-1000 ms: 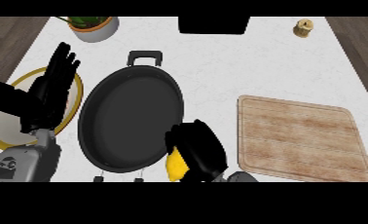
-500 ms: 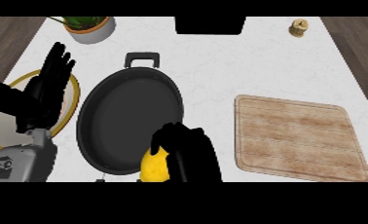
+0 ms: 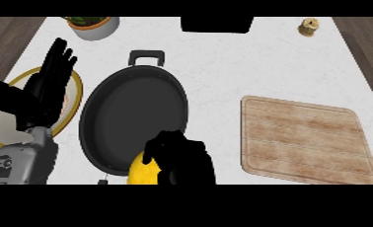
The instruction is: Pick the lemon from the cutting board and place it in the pot
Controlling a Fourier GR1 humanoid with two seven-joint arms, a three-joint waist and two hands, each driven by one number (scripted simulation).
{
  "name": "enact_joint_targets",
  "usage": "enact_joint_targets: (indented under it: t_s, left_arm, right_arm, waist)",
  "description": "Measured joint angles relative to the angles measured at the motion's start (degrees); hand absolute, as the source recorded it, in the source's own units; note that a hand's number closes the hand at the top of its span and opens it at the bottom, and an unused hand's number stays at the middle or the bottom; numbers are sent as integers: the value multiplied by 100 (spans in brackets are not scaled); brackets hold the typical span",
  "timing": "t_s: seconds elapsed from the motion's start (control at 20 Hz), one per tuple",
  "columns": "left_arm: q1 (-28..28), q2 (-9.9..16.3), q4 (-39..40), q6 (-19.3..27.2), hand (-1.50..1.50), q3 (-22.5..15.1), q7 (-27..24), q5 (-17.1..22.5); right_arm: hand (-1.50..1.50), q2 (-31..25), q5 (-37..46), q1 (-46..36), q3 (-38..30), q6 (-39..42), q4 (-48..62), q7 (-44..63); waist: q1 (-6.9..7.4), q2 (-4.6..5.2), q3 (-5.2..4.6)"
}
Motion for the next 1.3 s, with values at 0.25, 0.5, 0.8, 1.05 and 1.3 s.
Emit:
enact_joint_targets:
  t_s: [0.25, 0.5, 0.8, 1.05, 1.3]
  left_arm:
    - [-32, -88, 17, 28, 0, -74, -16, -40]
    - [-138, -68, -15, 69, 0, -53, 104, -57]
    - [-90, -93, -30, 39, 0, -57, 5, -65]
    - [-174, -126, 65, -16, 0, -63, -15, -40]
    - [-140, -138, 47, -44, 0, -84, -90, -67]
  right_arm:
    - [150, -22, 51, -347, -74, -160, 222, 272]
    - [150, -28, 226, -823, -407, -219, 818, 408]
    - [150, -42, 532, -1349, -644, 125, 1876, 621]
    - [150, -45, 169, -1743, -742, 86, 2654, 582]
    - [-150, -33, -541, -1637, -1106, -306, 3151, 325]
  waist:
    - [57, 59, 7]
    - [63, 76, 8]
    - [97, 100, 8]
    - [146, 135, 14]
    - [201, 173, 22]
